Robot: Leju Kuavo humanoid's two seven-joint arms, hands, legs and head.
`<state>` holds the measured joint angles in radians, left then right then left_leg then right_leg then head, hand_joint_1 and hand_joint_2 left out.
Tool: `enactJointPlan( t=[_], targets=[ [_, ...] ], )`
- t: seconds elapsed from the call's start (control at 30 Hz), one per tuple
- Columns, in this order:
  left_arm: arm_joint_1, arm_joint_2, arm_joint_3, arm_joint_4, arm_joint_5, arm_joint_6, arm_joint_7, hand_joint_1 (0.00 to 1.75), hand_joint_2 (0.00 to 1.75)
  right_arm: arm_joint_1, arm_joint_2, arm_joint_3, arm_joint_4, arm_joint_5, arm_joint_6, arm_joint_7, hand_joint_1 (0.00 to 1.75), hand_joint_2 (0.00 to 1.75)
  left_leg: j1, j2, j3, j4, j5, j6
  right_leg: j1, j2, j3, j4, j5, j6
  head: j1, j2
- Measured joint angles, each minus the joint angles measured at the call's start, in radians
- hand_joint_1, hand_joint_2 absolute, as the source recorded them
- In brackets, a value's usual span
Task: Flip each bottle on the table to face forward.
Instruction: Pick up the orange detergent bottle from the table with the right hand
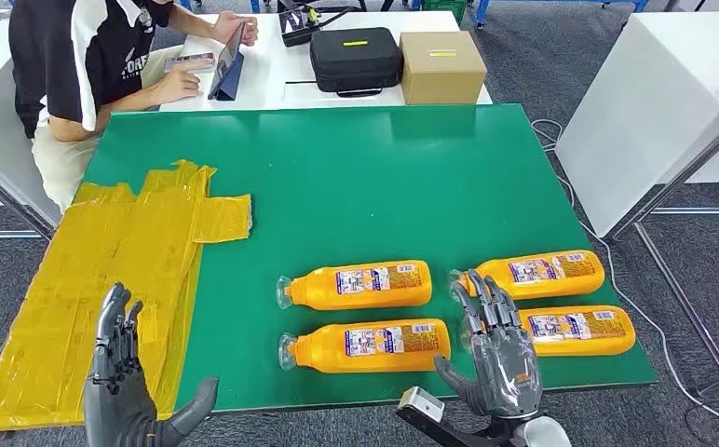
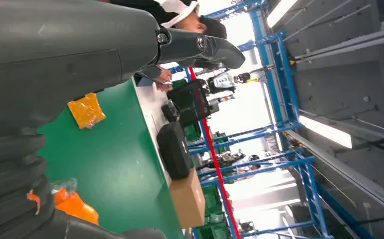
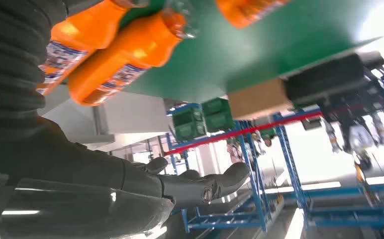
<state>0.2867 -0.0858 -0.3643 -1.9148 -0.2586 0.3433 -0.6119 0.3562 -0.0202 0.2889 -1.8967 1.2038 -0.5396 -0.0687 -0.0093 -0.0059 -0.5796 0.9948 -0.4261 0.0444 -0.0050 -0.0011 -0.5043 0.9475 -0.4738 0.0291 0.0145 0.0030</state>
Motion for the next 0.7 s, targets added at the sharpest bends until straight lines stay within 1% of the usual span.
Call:
enactJointPlan(
  t=[0.07, 0.13, 0.2, 0.43, 0.57, 0.7],
  targets=[
    [0.01, 0.0, 0.017, -0.008, 0.019, -0.014, 0.009, 0.0, 1.75, -0.014, -0.018, -0.066, 0.03, 0.035, 0.082, 0.019, 0.0, 1.75, 0.0, 0.0, 0.0, 0.0, 0.0, 0.0, 0.0, 0.0, -0.001, 0.0, 0.0, 0.0, 0.0, 0.0],
    [0.016, 0.0, 0.039, -0.013, 0.045, -0.039, 0.019, 0.0, 1.75, -0.037, -0.047, -0.158, 0.085, 0.07, 0.176, 0.039, 0.0, 1.75, 0.0, -0.001, 0.001, 0.0, 0.0, 0.0, 0.0, -0.001, -0.003, 0.0, 0.0, 0.0, 0.0, 0.0],
    [0.009, 0.0, 0.047, -0.008, 0.058, -0.053, 0.022, 0.0, 1.75, -0.047, -0.065, -0.197, 0.119, 0.07, 0.191, 0.039, 0.0, 1.75, 0.0, -0.001, 0.002, 0.0, 0.0, 0.0, 0.0, -0.001, -0.003, 0.0, 0.0, 0.0, 0.0, 0.0],
    [-0.016, -0.001, 0.072, 0.015, 0.092, -0.085, 0.034, 0.0, 1.75, -0.048, -0.121, -0.285, 0.182, 0.024, 0.267, 0.03, 0.0, 1.75, 0.0, -0.001, 0.001, 0.0, 0.0, 0.0, 0.0, 0.0, 0.001, 0.0, 0.0, 0.0, 0.0, 0.0],
    [-0.023, -0.002, 0.083, 0.028, 0.093, -0.091, 0.037, 0.0, 1.75, -0.045, -0.137, -0.335, 0.201, 0.012, 0.279, 0.015, 0.0, 1.75, 0.0, 0.0, 0.001, 0.0, 0.0, 0.0, 0.0, 0.0, 0.002, 0.0, 0.0, 0.0, 0.0, 0.0],
    [-0.026, -0.002, 0.091, 0.036, 0.093, -0.092, 0.037, 0.0, 1.75, -0.044, -0.142, -0.359, 0.213, 0.012, 0.285, 0.009, 0.0, 1.75, 0.0, 0.0, 0.001, 0.0, 0.0, 0.0, 0.0, 0.0, 0.001, 0.0, 0.0, 0.0, 0.0, 0.0]
  ],
)
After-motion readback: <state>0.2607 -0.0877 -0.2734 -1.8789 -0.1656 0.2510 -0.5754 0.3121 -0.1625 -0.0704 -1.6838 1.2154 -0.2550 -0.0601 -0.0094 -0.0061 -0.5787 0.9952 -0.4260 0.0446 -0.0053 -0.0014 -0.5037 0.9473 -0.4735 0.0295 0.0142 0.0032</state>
